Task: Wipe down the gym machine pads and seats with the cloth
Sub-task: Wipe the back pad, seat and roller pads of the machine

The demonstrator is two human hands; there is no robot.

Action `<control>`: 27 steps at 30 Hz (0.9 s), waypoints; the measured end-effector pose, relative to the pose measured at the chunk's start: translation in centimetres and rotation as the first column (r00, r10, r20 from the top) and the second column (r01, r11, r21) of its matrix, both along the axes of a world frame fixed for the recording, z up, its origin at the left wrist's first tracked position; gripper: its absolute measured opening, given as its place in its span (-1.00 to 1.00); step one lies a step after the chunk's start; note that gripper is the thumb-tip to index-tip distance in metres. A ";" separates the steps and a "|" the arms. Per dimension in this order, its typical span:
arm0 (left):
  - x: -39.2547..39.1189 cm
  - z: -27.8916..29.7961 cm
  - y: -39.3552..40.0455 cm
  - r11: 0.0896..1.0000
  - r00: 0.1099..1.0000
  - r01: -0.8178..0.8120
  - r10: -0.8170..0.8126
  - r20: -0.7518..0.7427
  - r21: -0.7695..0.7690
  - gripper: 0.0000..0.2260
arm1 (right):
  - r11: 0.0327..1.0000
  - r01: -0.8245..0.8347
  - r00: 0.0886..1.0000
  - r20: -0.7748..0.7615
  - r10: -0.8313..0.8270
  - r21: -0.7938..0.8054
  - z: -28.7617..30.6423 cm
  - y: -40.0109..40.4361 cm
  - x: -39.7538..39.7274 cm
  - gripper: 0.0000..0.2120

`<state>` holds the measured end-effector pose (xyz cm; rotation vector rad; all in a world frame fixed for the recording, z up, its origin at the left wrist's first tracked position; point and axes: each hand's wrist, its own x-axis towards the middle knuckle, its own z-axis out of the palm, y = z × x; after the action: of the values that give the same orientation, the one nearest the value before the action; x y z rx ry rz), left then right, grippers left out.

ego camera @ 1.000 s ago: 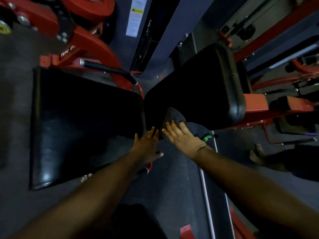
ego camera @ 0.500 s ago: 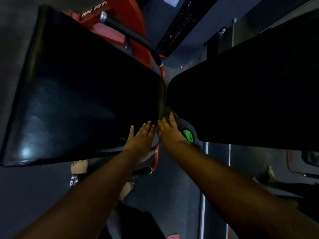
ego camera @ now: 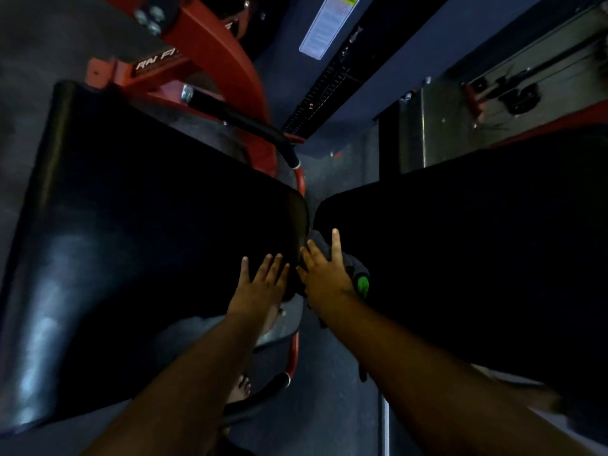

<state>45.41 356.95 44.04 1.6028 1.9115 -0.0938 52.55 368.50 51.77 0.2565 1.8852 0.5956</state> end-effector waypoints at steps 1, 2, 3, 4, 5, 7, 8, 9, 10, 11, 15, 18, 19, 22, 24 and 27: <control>-0.7 -0.3 0.5 1.000 0.999 0.018 -0.017 -0.027 0.008 -0.17 | 1.000 0.015 1.000 -0.015 -0.015 -0.007 -0.1 0.8 -0.9 -0.28; -1.4 -0.6 1.0 0.999 0.999 0.035 -0.035 -0.042 0.003 -0.17 | 1.000 0.027 0.999 -0.036 -0.027 -0.008 -0.2 1.6 -1.7 -0.32; -1.9 -0.8 1.4 0.999 0.998 0.042 -0.042 -0.042 -0.010 -0.18 | 0.999 0.036 0.998 -0.054 -0.037 -0.004 -0.3 2.1 -2.4 -0.34; -2.6 -1.0 2.1 0.999 0.999 0.044 -0.045 -0.029 -0.013 -0.20 | 0.999 0.044 0.997 -0.066 -0.043 0.006 -0.4 3.0 -3.2 -0.35; -3.0 -1.0 2.6 0.999 0.999 0.035 -0.035 -0.015 -0.010 -0.21 | 0.999 0.050 0.996 -0.073 -0.048 0.020 -0.4 3.6 -3.9 -0.35; -3.8 -0.7 3.5 1.000 0.999 0.013 -0.013 0.029 -0.004 -0.20 | 0.996 0.070 0.992 -0.107 -0.064 0.053 0.0 5.0 -5.3 -0.36; -3.9 -0.6 3.8 1.000 0.999 0.001 -0.001 0.052 0.003 -0.20 | 0.993 0.083 0.988 -0.133 -0.072 0.079 0.1 5.6 -6.0 -0.37; -4.2 -0.5 4.3 1.000 0.997 -0.012 0.010 0.072 0.019 -0.19 | 0.988 0.108 0.983 -0.162 -0.088 0.113 0.4 6.5 -6.6 -0.38; -4.3 -0.3 4.6 0.999 0.996 -0.022 0.020 0.085 0.030 -0.19 | 0.979 0.135 0.976 -0.191 -0.105 0.152 0.7 7.2 -7.2 -0.39; -4.3 0.0 4.8 0.999 0.995 -0.029 0.026 0.098 0.039 -0.19 | 0.969 0.165 0.969 -0.211 -0.125 0.184 1.2 7.9 -7.6 -0.40; -4.2 1.9 5.0 0.995 0.987 -0.058 0.045 0.154 0.077 -0.19 | 0.945 0.229 0.945 -0.286 -0.158 0.233 4.8 9.1 -7.7 -0.47; -4.1 5.1 5.7 0.992 0.979 -0.060 0.037 0.201 0.113 -0.16 | 0.936 0.255 0.920 -0.360 -0.157 0.243 9.4 9.1 -6.6 -0.48; -3.9 6.6 6.0 0.990 0.976 -0.054 0.025 0.217 0.130 -0.15 | 0.932 0.262 0.907 -0.395 -0.150 0.249 11.5 8.9 -5.9 -0.48; -3.4 10.6 7.0 0.977 0.974 -0.036 -0.012 0.227 0.208 -0.13 | 0.907 0.272 0.879 -0.466 -0.099 0.321 17.8 8.6 -3.5 -0.46; -3.1 13.4 7.6 0.971 0.966 -0.029 -0.033 0.257 0.235 -0.13 | 0.877 0.309 0.854 -0.513 -0.085 0.369 22.3 8.4 -1.4 -0.42; -2.3 16.6 7.8 0.963 0.956 -0.030 -0.050 0.288 0.267 -0.13 | 0.864 0.354 0.800 -0.595 -0.081 0.358 26.5 6.6 2.1 -0.38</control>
<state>43.12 364.74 60.68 1.6920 1.7386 0.3961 54.66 375.08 78.28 1.0583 2.2050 0.8601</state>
